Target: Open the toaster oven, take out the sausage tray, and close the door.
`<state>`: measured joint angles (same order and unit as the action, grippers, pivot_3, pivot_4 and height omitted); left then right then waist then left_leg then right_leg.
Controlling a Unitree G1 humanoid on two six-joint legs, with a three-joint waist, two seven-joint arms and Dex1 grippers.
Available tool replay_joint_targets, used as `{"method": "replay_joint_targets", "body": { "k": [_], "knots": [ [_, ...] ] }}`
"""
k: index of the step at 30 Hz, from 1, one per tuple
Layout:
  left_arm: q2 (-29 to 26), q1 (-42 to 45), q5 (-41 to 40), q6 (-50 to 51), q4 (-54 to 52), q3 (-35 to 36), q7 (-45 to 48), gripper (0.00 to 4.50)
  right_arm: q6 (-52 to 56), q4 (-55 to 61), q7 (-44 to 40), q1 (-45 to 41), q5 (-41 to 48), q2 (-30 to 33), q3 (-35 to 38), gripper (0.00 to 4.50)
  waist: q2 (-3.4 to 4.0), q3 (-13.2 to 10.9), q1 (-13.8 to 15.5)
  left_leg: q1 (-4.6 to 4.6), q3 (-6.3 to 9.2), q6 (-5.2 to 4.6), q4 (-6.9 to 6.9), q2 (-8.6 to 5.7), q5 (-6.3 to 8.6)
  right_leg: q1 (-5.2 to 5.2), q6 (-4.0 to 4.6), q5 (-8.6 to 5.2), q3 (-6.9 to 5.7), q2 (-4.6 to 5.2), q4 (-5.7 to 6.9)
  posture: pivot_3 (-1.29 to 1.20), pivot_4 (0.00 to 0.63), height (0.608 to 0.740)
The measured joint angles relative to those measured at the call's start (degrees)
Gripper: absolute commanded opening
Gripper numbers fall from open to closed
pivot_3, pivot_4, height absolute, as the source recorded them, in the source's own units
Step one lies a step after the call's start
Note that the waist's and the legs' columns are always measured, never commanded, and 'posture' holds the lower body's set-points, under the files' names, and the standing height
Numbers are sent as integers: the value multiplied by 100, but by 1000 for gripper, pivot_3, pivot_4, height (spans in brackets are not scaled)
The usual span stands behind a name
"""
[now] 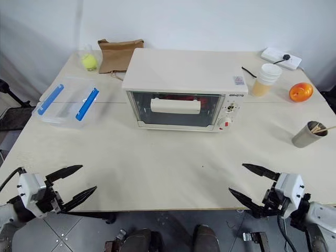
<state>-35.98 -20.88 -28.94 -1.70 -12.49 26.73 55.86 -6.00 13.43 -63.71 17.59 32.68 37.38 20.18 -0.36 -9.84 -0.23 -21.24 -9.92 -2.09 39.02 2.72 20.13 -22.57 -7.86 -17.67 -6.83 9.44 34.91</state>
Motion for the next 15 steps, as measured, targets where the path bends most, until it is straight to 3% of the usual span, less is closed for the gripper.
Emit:
{"method": "replay_joint_targets", "body": {
  "k": [5,9,11,15],
  "knots": [
    [29,151,-199,309,-4,-1,-175,4490,572,171,387,-451,165,-26,-240,4500,2,-1,-3,-1,-2,-2,5,0,2,-1,0,0,-3,1,7,0,150,740],
    [-12,413,-1666,1373,-145,224,-178,4490,1374,573,945,-1214,591,-95,-483,4500,0,0,-6,0,0,-1,10,6,0,-3,0,0,-1,3,23,0,150,740],
    [-307,467,-2639,2177,-395,397,-153,4490,1878,710,1260,-1697,805,-111,-674,4500,0,-1,-14,1,5,0,10,5,0,-7,0,0,1,4,52,0,150,740],
    [-468,720,-3255,2748,-736,490,-238,4490,2660,733,1784,-2601,1049,-316,-1084,4500,7,-3,-17,-2,4,0,11,-1,0,-9,0,0,-1,1,58,0,150,740]
  ]
}}
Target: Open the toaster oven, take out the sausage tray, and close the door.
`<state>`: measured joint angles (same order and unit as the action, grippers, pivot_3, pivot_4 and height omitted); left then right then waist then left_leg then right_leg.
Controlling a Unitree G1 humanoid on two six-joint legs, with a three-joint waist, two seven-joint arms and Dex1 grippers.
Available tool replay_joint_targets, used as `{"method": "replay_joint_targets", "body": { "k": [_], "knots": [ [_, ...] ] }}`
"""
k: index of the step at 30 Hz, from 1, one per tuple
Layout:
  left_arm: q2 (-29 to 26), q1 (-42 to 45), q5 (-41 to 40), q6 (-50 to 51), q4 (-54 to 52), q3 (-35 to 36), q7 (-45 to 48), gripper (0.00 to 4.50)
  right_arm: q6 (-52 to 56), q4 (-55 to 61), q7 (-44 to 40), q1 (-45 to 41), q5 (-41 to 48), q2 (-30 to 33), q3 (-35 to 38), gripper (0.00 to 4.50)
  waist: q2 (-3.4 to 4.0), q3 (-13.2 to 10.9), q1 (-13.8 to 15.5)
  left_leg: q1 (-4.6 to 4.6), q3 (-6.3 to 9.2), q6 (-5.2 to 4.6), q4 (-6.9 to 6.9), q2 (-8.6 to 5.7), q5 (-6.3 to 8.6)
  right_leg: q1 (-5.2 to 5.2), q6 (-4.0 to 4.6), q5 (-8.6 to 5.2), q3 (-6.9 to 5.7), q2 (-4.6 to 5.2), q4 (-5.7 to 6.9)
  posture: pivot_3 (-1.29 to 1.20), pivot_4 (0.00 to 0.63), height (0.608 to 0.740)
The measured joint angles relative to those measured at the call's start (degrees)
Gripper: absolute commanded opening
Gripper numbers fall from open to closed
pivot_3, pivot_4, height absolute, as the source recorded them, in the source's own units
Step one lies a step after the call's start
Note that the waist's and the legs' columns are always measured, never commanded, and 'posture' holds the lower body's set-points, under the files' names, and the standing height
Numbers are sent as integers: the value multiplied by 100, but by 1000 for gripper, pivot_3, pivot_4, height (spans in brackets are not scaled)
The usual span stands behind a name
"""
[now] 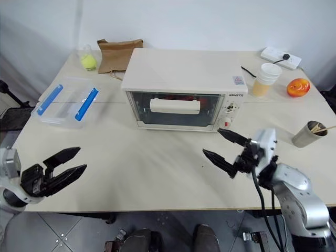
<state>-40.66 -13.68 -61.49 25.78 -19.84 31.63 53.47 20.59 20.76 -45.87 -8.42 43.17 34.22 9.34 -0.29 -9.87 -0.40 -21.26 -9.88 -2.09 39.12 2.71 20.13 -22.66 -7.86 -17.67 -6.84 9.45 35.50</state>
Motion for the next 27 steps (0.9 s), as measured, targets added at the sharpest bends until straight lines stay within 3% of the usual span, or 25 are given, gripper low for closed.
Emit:
{"method": "replay_joint_targets", "body": {
  "k": [5,11,24,27],
  "knots": [
    [12,179,-28,200,4,4,-89,4490,478,-225,344,-873,72,-297,-243,4500,-1,0,10,-6,-5,0,0,-3,0,-5,0,0,-5,-7,1,0,150,740],
    [13,197,77,200,-3,7,-82,4490,401,-732,-13,-1524,-121,-409,-463,4500,-1,0,9,-9,-10,2,-1,-2,3,-12,0,0,-12,-14,0,0,150,740],
    [207,548,97,241,-13,-9,-475,4490,-1029,-756,-1733,-942,-1204,-117,-920,4500,-1,0,-89,-12,-13,20,-1,3,6,-14,0,0,-15,-47,-8,0,150,740],
    [321,1012,-20,306,79,-8,-757,3929,-1627,-897,-1916,-855,-1571,-108,-942,4500,-2,0,-112,-12,-12,21,-1,3,7,-13,0,0,-14,-49,-8,0,150,740]
  ]
}}
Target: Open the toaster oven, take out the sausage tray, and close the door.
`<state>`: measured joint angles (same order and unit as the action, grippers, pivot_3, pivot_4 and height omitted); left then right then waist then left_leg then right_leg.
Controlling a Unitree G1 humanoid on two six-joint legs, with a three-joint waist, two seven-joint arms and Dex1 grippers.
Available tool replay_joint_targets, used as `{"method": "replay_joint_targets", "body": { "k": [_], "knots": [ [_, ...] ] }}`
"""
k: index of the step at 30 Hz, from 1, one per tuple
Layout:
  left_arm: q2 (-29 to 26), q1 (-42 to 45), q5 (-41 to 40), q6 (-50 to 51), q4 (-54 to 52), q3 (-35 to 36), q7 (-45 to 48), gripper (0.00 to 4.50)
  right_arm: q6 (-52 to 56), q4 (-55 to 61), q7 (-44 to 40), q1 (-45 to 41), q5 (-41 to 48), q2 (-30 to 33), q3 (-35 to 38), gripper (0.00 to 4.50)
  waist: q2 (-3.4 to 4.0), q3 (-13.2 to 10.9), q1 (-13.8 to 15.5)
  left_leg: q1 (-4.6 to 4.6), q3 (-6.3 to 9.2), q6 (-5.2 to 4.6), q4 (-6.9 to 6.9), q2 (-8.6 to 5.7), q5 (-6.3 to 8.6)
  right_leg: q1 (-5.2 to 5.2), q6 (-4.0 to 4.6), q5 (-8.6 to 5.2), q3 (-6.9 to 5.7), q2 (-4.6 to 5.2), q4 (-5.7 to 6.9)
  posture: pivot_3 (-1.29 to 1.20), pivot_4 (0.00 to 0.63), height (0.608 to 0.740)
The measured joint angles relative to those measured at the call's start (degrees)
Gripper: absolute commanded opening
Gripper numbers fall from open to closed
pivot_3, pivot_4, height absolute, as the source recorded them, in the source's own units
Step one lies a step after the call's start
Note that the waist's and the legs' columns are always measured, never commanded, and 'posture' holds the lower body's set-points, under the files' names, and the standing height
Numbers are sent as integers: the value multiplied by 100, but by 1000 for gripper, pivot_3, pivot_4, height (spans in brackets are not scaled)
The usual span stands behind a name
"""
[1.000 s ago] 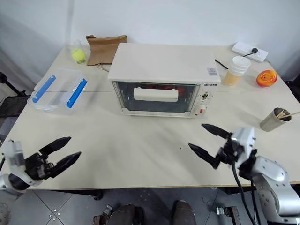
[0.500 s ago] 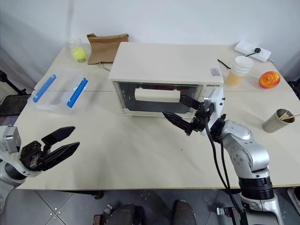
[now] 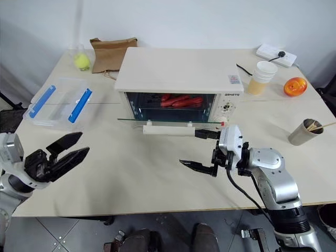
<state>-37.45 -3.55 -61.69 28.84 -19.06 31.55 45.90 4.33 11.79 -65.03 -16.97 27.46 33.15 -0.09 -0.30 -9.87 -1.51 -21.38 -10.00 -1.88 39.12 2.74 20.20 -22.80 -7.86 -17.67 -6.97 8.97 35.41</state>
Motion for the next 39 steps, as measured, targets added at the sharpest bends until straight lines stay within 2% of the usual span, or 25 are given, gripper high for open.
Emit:
{"method": "replay_joint_targets", "body": {
  "k": [4,8,13,21,25,30,34,36,39],
  "knots": [
    [162,993,102,-11,454,-281,-232,2791,-442,-204,-3,-33,-202,-84,24,4500,-3,0,8,4,2,5,7,2,-4,6,0,0,1,-7,4,0,150,740],
    [414,2182,784,-152,1127,-1104,-263,1493,-750,-374,-63,-85,-347,-119,-9,4500,-3,0,15,5,-1,5,9,-1,-5,11,0,0,3,-13,-1,0,150,740],
    [729,3005,1448,-387,1845,-1737,-135,24,-1006,-444,-109,-101,-425,-129,-62,4500,-4,0,-24,6,0,8,4,7,-3,8,0,0,3,-28,0,0,150,740],
    [904,3272,1922,-459,2230,-2140,204,24,-1135,-455,-61,33,-486,-103,-79,4500,-6,-2,5,5,0,9,10,10,-4,9,0,0,5,-29,1,0,150,740],
    [955,3292,2051,-454,2275,-2266,438,24,-1133,-265,75,443,-495,81,98,4500,-9,-3,85,4,2,9,12,9,-4,11,0,0,6,-28,0,0,150,740],
    [796,3249,2299,-464,2400,-2452,930,24,-1063,82,273,1784,-431,600,1071,4500,-9,-4,193,3,3,9,12,9,-3,11,0,0,5,-28,-6,0,150,740],
    [788,3075,2528,-591,2402,-2630,1151,24,-1165,116,336,2829,-435,720,1897,4500,-10,-4,204,5,-3,8,12,9,-5,25,0,0,8,-31,-33,0,150,740],
    [789,2935,2709,-735,2414,-2727,1211,24,-1331,17,431,3085,-495,739,2333,4500,-10,-4,191,10,-11,7,13,9,-7,30,0,0,16,-31,-40,0,150,740],
    [806,2742,3064,-1001,2480,-2897,1244,24,-1585,-99,797,2884,-793,822,2744,4500,-11,-5,106,19,-21,8,15,10,-13,29,0,0,32,-32,-36,0,150,740]
  ]
}}
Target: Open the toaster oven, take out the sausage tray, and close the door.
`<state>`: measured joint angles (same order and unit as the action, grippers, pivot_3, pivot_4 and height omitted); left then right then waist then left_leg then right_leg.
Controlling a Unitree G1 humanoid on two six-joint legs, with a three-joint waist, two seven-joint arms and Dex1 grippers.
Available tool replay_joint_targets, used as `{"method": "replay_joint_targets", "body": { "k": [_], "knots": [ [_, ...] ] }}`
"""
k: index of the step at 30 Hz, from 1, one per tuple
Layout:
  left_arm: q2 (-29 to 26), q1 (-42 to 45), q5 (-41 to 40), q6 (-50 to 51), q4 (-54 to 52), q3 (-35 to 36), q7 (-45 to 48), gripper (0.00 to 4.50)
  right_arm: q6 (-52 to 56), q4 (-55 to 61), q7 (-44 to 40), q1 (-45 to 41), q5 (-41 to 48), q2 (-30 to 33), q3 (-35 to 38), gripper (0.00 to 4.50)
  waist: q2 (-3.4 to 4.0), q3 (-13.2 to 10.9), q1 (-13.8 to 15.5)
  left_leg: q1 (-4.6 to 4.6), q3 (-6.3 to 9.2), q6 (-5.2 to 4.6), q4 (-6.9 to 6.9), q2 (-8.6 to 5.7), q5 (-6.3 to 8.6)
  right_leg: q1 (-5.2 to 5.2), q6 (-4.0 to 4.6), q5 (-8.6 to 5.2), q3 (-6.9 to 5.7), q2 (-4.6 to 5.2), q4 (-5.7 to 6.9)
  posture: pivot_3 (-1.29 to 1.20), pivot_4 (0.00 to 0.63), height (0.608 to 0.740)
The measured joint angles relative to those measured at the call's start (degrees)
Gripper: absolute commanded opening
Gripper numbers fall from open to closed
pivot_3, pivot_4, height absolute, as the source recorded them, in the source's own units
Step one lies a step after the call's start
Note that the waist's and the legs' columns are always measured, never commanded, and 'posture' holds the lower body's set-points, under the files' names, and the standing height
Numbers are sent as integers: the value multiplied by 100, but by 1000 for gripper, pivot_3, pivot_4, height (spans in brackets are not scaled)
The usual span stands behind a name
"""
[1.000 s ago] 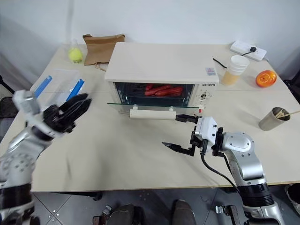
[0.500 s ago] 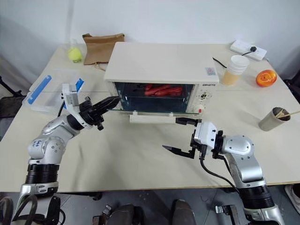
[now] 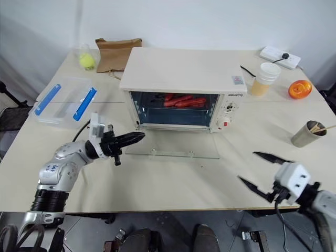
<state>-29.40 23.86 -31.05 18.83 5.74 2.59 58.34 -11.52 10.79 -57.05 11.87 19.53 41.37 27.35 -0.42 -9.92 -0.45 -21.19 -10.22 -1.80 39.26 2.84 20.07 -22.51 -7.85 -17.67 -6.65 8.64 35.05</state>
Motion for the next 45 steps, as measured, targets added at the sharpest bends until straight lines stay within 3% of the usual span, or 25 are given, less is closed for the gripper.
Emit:
{"method": "replay_joint_targets", "body": {
  "k": [5,13,16,17,19,25,27,35,45],
  "knots": [
    [60,-204,602,-566,221,-246,-82,24,-381,250,714,-1075,-930,89,-427,4500,0,0,-98,-1,12,13,0,8,-15,-15,16,-7,0,1,41,0,150,740],
    [174,-517,631,-864,113,-7,-327,24,-143,514,1633,-2525,-2674,-495,-2452,4500,1,0,-114,-6,12,13,1,8,-15,-27,15,-7,-1,4,58,0,150,740],
    [172,-816,430,-747,-236,219,-407,628,23,320,2015,-3110,-3525,-921,-3194,4500,0,0,-130,-8,12,13,2,9,-16,-31,16,-7,0,4,60,0,150,740],
    [183,-882,352,-687,-387,302,-474,919,81,204,2176,-3290,-3808,-1069,-3387,4312,0,0,-132,-8,12,13,3,10,-16,-31,16,-7,-1,4,62,0,150,740],
    [167,-1005,203,-619,-672,505,-575,1561,174,-48,2463,-3577,-4247,-1245,-3651,3842,0,0,-115,-10,17,13,4,13,-16,-31,16,-7,-2,5,65,0,150,740],
    [110,-1553,-199,-572,-1226,1081,-619,3516,536,-927,3060,-4267,-5115,-1537,-4116,1750,0,0,-142,-12,18,13,4,21,-16,-31,16,-7,-3,5,65,0,150,740],
    [65,-1716,-313,-514,-1363,1189,-615,4065,666,-1221,3229,-4424,-5362,-1566,-4228,1743,0,0,-147,-12,19,14,4,20,-16,-32,17,-8,-4,3,66,0,150,740],
    [84,-1856,-468,-434,-1664,1245,-774,4065,901,-1699,3735,-4962,-5684,-1836,-4356,1743,1,0,-155,-12,18,15,2,20,-16,-32,18,-8,-4,3,67,0,150,740],
    [101,-1973,-494,-426,-1686,1245,-824,4065,1320,-1971,3702,-5056,-5695,-1993,-4548,1743,1,0,-179,-12,17,16,-1,16,-16,-33,18,-8,-4,1,66,0,150,740]
  ]
}}
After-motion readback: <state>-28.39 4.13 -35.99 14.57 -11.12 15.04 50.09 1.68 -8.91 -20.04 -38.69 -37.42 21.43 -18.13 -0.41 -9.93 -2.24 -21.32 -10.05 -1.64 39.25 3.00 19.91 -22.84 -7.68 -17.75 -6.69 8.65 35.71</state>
